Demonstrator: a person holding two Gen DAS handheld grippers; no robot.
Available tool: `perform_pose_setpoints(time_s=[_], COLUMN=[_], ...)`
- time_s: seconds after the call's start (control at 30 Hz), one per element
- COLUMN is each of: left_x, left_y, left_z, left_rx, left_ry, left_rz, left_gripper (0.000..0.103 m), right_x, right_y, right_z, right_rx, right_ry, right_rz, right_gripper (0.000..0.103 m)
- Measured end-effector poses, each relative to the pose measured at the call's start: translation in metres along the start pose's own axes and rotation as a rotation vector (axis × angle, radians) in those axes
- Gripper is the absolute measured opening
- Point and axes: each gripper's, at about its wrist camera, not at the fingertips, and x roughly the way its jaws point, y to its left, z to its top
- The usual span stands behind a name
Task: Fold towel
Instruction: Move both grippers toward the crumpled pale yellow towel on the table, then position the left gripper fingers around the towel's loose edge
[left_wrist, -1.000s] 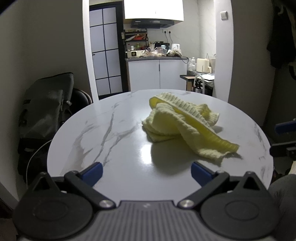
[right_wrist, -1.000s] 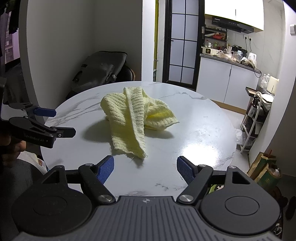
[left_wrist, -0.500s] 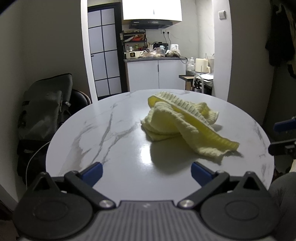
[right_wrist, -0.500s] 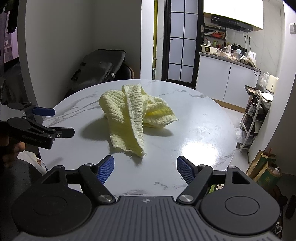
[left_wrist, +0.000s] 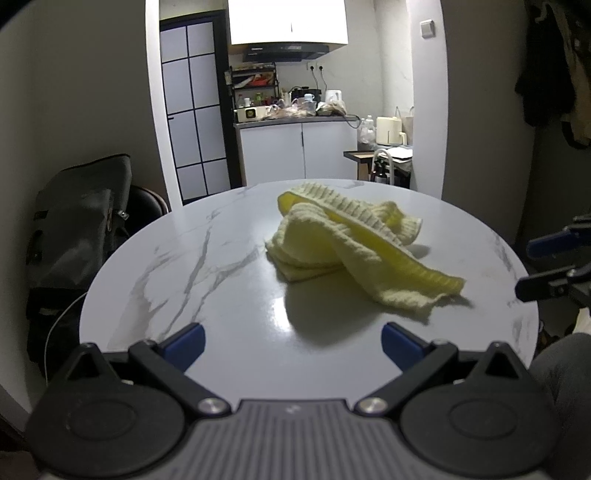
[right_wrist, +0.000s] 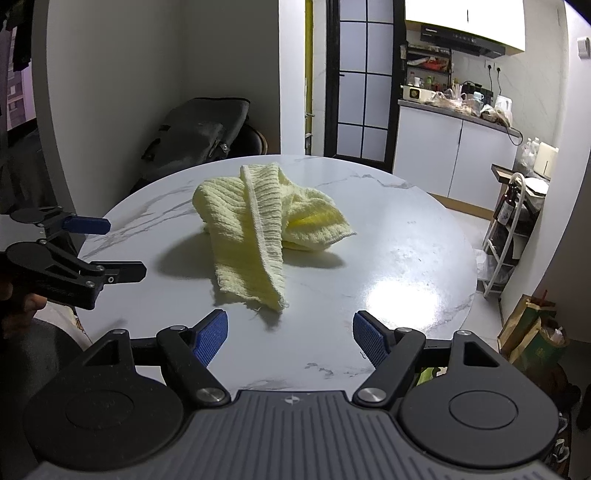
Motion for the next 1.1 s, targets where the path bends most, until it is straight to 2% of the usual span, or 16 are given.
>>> perform_pose_setpoints(time_s=[0.27,0.53,0.9,1.1], left_x=[-0.006,-0.008,-0.014,-0.014], left_y=[-0.002,-0.009,-0.029,-0.038], left_z=[0.002,0.01,0.022,0.026], left_rx=[0.005,0.035,0.029,0.028], left_ry=[-0.044,-0.03,-0.063,-0.056], left_rz=[0.008,0.019,-0.067,-0.054], left_gripper=[0.103,0.103,0.103,0.103], right_x=[-0.004,-0.005,-0.014,-0.017], right_y=[-0.003,-0.015,-0.03,-0.039], right_z=[-0.001,-0.005,-0.004,-0.005], right_rx=[0.011,0.02,0.05,0.056], right_ry=[-0.008,-0.028,-0.063,-0.07], right_rz=[0.007,0.028,0.039,0.043], right_gripper=[0.079,0.079,0.078,0.076])
